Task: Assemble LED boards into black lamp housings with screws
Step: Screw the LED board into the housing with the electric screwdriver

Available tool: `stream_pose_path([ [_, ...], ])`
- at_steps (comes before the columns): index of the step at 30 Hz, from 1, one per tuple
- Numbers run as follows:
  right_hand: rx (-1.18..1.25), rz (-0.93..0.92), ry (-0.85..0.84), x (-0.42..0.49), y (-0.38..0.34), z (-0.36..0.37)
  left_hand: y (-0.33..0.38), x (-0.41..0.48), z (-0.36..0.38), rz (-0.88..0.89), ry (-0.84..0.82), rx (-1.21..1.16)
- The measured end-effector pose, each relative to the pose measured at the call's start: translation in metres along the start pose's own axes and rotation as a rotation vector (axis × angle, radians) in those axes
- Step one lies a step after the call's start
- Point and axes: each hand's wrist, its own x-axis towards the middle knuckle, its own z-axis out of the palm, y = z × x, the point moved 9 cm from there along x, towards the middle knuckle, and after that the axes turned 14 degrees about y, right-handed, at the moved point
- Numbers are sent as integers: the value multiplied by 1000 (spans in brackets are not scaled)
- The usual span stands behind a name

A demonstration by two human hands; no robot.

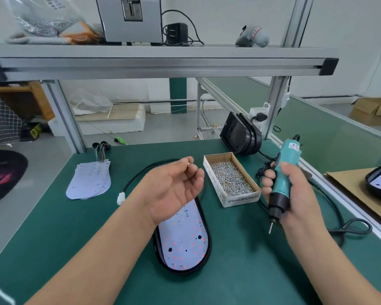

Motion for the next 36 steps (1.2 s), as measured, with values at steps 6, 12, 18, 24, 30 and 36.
stream_pose_path([
  [6,137,10,-22,-21,10,39,-19,-34,-52,-93,32,-58],
  [12,293,29,-47,-43,20,91,-23,-41,-69,-14,-2,34],
  [18,424,65,-69,-51,24,129,-20,-41,-75,49,-45,115],
  [24,404,46,-74,-58,38,122,-24,-39,-78,93,-42,185],
  [30,389,15,-83,-65,43,118,-35,-40,-76,95,-54,231],
  [36,409,-5,-103,-64,40,116,-37,-37,-81,68,-14,165],
])
